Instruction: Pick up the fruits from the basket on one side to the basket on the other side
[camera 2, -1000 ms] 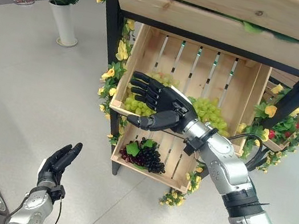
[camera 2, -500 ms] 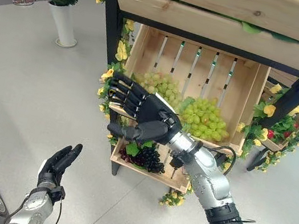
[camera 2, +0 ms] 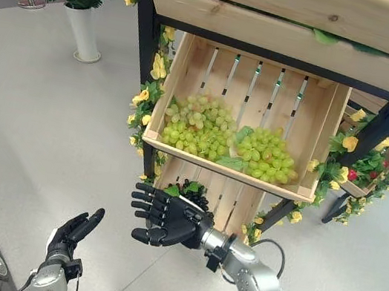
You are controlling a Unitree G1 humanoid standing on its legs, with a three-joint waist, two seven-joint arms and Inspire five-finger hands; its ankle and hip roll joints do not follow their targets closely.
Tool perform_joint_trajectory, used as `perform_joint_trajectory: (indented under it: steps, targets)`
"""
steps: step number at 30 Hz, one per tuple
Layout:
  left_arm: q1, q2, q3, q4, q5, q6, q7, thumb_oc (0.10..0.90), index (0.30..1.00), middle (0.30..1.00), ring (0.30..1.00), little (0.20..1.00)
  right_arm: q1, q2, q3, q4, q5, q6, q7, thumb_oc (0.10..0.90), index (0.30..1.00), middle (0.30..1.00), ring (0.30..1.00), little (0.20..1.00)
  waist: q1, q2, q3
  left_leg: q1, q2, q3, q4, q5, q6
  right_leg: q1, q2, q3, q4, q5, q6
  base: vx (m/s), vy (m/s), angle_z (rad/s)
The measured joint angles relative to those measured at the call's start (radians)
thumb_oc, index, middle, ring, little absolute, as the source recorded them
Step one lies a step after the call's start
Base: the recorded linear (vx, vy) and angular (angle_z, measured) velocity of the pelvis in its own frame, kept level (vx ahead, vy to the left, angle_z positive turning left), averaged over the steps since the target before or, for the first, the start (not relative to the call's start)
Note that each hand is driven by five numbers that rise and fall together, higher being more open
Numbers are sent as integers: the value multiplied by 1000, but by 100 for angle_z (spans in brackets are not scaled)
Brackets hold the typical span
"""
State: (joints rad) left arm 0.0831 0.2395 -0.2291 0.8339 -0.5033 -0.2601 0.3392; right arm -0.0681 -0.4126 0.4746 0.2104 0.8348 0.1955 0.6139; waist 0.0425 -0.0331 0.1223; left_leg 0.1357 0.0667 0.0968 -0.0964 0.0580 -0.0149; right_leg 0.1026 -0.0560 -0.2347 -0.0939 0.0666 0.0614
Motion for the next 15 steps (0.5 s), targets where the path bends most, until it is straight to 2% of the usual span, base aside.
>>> perform_joint_trajectory:
  steps: [3,6,9,14,15]
  targets:
    - [-1,-25,6,75,0,23,-1,800,900,900,900,900,48,72,25,138,-6,-6,-2,800,900,900,900,900,1,7,-7,0,-1,-6,0,-1,1,3,-1,-4,0,-1,1,8,-64,5]
    - [-8,-33,8,184,45,63,-1,800,900,900,900,900,67,82,52,228,-60,-14,2,800,900,900,900,900,-2,9,-13,-10,0,-11,0,-1,1,1,-2,-20,4,-4,-3,-36,-132,6]
    - [3,-21,-8,249,151,122,0,800,900,900,900,900,82,60,60,327,-190,-16,3,800,900,900,900,900,1,10,-12,-33,3,-37,17,-2,-5,-23,-2,-29,38,-25,-9,-40,-246,17]
    - [11,-3,-10,247,186,122,-1,800,900,900,900,900,71,45,48,415,-244,-19,5,800,900,900,900,900,15,24,2,-57,14,-66,58,-7,-10,-44,-1,-60,108,-65,-22,27,-283,21]
    - [14,-2,-9,248,187,120,-1,800,900,900,900,900,71,44,48,427,-261,-19,5,800,900,900,900,900,30,39,12,-58,19,-70,67,-12,-14,-44,2,-67,128,-76,-26,43,-327,7]
